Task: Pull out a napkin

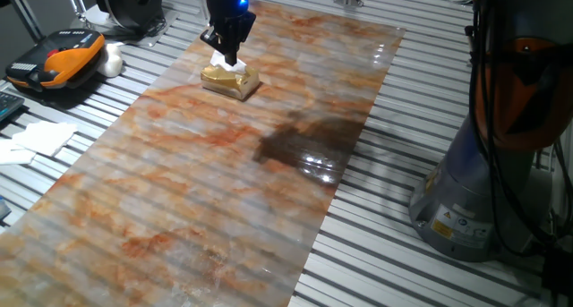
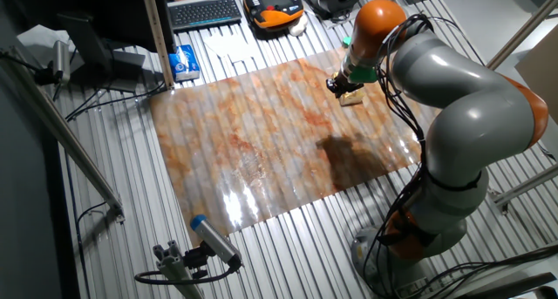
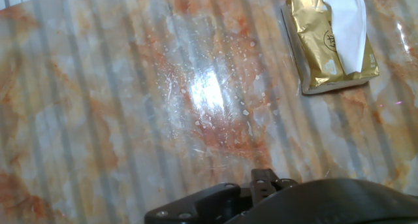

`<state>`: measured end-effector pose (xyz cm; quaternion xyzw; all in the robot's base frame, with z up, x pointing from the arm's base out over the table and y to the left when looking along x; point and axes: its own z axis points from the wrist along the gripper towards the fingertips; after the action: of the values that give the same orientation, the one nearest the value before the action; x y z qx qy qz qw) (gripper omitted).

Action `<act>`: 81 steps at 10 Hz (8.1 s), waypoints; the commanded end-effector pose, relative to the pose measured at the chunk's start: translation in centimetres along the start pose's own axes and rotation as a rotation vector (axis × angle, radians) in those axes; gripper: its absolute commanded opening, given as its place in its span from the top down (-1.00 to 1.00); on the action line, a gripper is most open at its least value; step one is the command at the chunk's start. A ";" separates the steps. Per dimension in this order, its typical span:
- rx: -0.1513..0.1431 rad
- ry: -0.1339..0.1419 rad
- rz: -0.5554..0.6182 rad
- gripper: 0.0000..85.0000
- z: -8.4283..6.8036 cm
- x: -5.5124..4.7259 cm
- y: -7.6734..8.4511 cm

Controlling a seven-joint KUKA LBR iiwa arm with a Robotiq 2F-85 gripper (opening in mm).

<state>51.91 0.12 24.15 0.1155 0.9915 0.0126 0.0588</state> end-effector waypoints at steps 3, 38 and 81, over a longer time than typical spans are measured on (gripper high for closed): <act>0.000 0.000 0.002 1.00 0.0 0.0 0.0; -0.086 0.008 -0.083 1.00 4.4 -2.1 -12.4; -0.053 0.046 0.011 1.00 5.1 -4.5 -10.6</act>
<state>54.45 -11.16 19.16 0.1185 0.9914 0.0406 0.0391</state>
